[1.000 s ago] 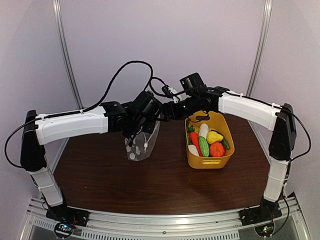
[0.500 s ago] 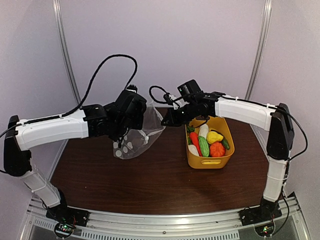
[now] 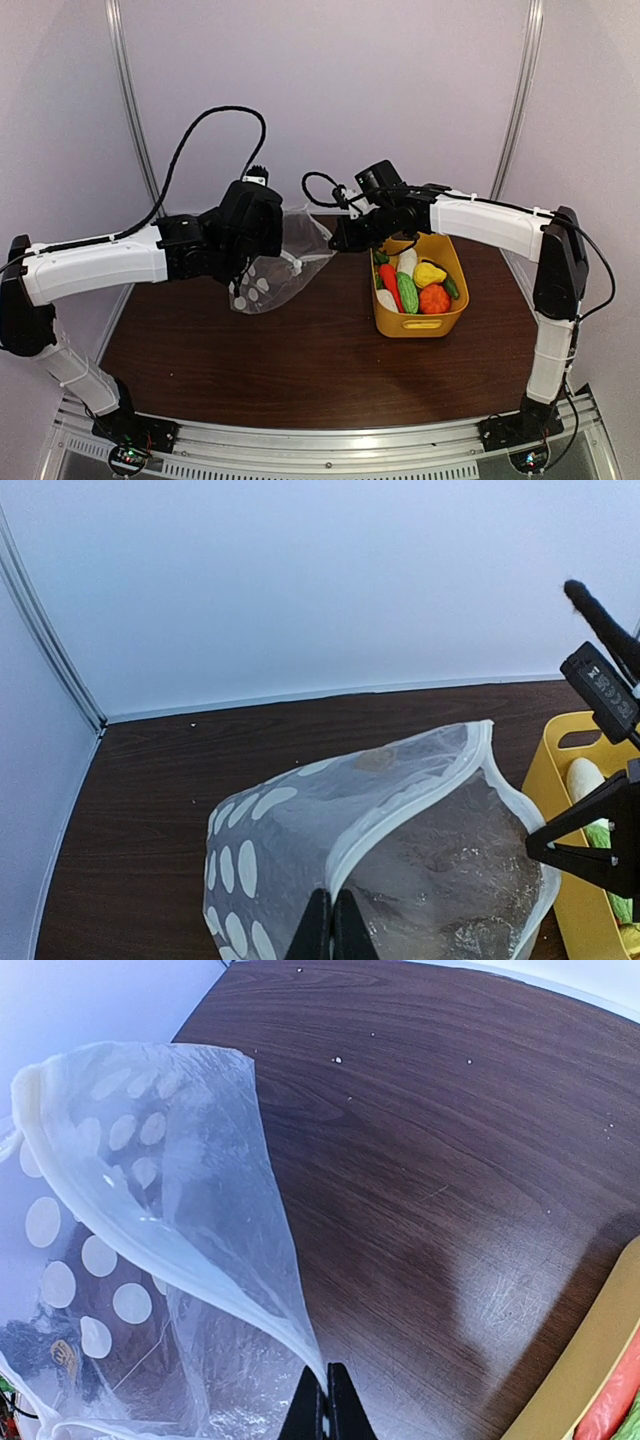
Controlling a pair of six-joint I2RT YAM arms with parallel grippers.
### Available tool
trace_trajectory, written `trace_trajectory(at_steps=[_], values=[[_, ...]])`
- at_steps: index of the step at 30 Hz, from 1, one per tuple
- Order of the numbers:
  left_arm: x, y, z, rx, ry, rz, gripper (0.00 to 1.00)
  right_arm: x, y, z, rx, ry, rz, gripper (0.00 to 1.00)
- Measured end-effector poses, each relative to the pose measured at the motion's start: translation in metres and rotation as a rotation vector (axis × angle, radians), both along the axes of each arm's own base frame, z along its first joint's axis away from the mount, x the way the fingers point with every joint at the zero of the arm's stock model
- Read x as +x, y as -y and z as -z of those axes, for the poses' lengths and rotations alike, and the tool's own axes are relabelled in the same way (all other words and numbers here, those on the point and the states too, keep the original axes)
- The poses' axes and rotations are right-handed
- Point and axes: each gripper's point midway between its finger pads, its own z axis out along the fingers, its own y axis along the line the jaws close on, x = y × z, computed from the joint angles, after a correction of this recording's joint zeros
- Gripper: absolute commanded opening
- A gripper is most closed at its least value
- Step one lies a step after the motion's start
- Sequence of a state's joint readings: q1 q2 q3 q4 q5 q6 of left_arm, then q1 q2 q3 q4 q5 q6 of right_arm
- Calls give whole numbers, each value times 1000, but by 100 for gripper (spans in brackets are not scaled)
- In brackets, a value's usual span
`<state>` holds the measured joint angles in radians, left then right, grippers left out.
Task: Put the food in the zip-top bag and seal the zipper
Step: Open the zipper food storage bag at the center of the board, then pick up the fake fruit from the bin.
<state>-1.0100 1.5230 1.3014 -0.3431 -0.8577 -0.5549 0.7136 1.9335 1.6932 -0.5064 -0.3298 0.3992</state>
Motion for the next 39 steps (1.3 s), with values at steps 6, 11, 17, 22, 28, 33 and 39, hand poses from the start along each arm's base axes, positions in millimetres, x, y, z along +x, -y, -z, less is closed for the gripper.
trace_trajectory(at_steps=[6, 11, 17, 22, 28, 33, 39], values=[[3, 10, 8, 69, -14, 49, 0, -6, -6, -1, 48, -14, -56, 42], [8, 24, 11, 195, -10, 120, 0, -9, 2, -21, 71, 27, -110, 53], [12, 37, 16, 297, -5, 195, 0, 11, 87, -84, 112, 171, -113, 62], [11, 49, 22, 357, -11, 280, 0, 26, 162, -73, -116, 248, -133, 69], [15, 53, 8, 419, 15, 308, 0, 3, 188, -28, -377, 231, -279, 75], [19, 17, -27, 562, 74, 231, 0, 1, 198, -20, -455, 241, -319, 74], [16, -19, -65, 675, 137, 165, 0, 12, 206, -9, -518, 246, -333, 77]])
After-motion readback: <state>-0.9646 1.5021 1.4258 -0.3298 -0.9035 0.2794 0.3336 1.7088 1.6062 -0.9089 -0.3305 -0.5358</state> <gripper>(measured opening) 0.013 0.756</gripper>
